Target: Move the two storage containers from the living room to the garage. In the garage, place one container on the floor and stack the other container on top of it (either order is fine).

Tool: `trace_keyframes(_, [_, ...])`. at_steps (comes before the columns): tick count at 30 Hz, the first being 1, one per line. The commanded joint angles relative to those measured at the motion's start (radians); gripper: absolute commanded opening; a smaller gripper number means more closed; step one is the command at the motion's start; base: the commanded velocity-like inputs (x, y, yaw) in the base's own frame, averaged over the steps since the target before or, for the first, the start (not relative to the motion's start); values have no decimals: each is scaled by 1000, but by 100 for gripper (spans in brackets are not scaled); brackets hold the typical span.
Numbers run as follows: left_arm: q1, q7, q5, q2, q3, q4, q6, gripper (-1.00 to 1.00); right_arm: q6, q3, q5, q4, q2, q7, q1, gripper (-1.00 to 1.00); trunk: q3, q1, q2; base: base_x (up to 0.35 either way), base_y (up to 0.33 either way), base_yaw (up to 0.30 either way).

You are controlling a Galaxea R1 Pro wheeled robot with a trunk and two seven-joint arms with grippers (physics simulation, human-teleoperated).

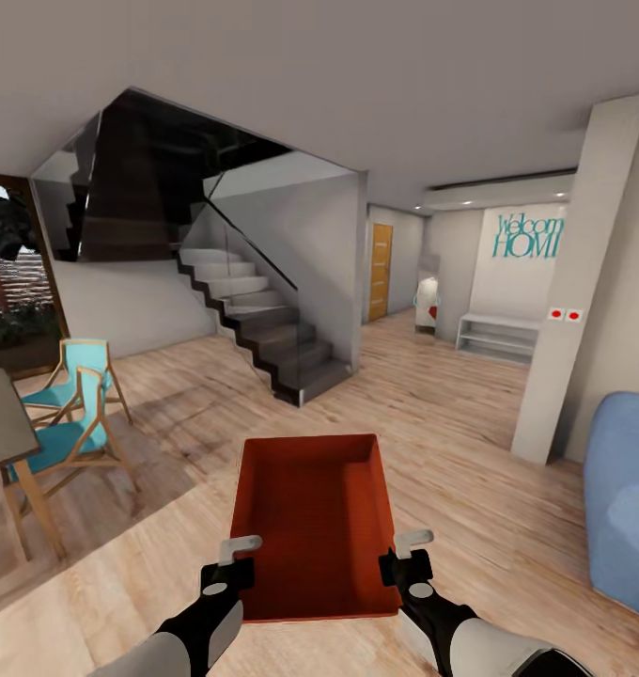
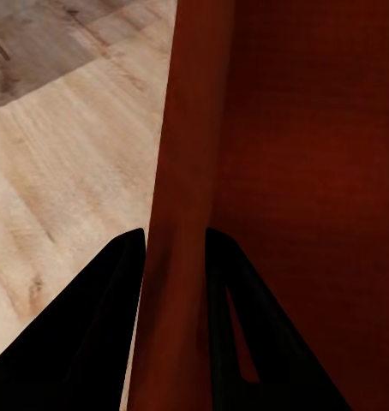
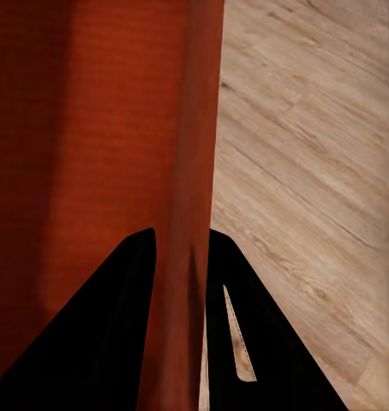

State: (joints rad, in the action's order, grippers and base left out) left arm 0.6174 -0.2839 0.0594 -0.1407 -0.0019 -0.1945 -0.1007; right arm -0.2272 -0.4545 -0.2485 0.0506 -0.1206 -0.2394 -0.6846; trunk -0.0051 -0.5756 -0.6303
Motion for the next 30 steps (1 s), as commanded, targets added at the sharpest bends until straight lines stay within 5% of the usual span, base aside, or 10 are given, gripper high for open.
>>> trace_keyframes(1, [-1, -31, 0, 15, -6, 0, -5, -100, 2, 85, 5, 34, -1, -1, -1, -100, -1, -1, -1, 321, 0, -262])
trace_keyframes(30, [-1, -31, 0, 15, -5, 0, -5, -100, 2, 85, 5, 34, -1, -1, -1, -100, -1, -1, -1, 321, 0, -262])
